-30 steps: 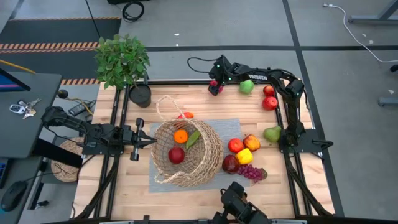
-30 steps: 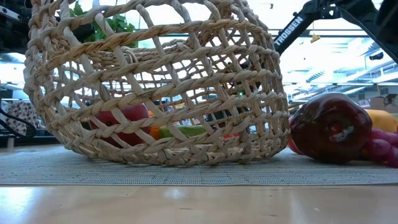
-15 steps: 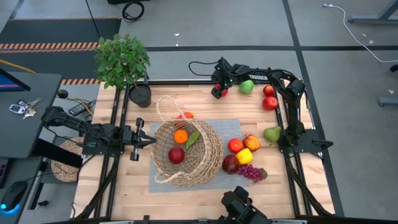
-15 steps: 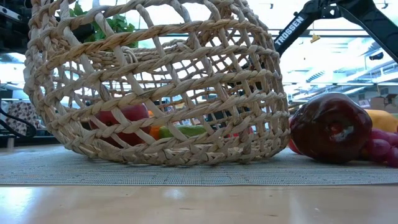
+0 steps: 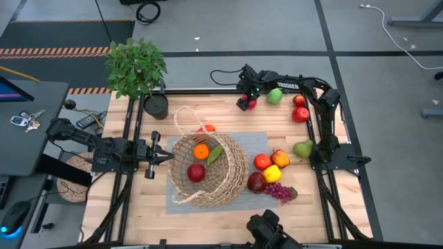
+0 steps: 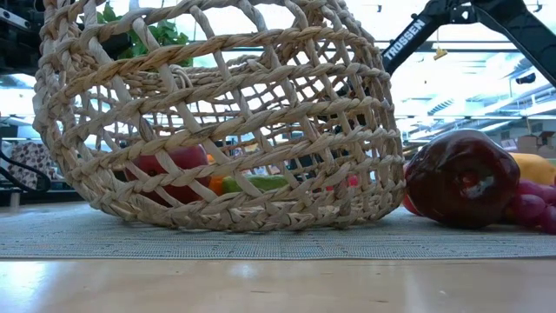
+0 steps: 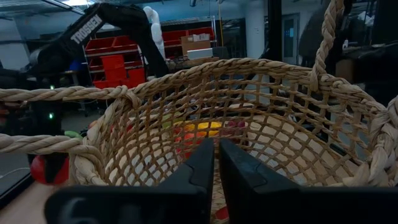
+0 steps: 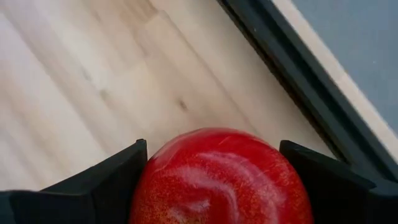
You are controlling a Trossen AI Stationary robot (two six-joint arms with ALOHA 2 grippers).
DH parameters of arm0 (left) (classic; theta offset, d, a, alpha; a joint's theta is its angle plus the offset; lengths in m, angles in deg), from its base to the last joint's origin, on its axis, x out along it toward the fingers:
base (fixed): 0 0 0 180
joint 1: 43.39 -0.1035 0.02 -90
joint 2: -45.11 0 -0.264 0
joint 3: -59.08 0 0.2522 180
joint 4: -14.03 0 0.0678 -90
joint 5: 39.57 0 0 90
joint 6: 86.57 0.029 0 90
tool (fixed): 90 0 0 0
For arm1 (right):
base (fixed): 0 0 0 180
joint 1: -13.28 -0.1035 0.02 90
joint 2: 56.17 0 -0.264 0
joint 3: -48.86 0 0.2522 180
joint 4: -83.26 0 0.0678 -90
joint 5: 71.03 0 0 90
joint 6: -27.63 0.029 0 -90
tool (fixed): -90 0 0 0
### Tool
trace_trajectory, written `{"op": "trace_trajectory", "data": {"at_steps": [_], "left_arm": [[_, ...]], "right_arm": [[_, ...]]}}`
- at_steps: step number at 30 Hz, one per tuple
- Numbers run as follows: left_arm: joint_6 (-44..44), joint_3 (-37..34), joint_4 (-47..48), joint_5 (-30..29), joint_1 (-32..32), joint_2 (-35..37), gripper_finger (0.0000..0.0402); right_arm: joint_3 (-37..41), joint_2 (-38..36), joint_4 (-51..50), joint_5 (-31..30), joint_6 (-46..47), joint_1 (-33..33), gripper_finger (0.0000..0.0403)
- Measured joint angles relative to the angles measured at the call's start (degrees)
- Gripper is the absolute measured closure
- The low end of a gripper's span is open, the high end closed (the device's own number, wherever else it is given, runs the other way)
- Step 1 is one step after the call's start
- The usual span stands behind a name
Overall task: Build produce basket
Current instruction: Put the red apple into the brown woven basket
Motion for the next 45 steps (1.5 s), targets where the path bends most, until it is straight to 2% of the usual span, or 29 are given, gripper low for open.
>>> {"op": "trace_trajectory", "data": {"at_steps": [7,13,19,24,27,35,45], "left_arm": [[0.0,0.0,0.0,0.0,0.01,0.0,0.037],[0.0,0.0,0.0,0.0,-0.01,0.01,0.0366],[0.0,0.0,0.0,0.0,0.01,0.01,0.0374],[0.0,0.01,0.0,0.0,0.01,-0.01,0.0369],[0.0,0.01,0.0,0.0,0.01,-0.01,0.0366],[-0.01,0.0,0.0,0.0,-0.01,-0.01,0.0373],[0.0,0.01,0.04,0.0,0.01,0.03,0.0366]], "right_arm": [[-4.1,-7.82,-6.21,0.34,2.9,-3.7,0.0045],[-5.86,-17.17,-5.76,2.97,9.38,-9.22,0.0045],[-6.12,-25.49,-0.12,6.05,14.28,-17.11,0.0045],[-6.1,-29.12,7.45,6.23,13.52,-25.07,0.0043],[-6.1,-29.8,14.68,6.0,12.14,-30.06,0.0042],[-6.17,-28.22,32.55,-0.3,6.97,-40.32,0.0041],[-6.08,-22.36,38.75,-8.7,-4.02,-48.28,0.0041]]}}
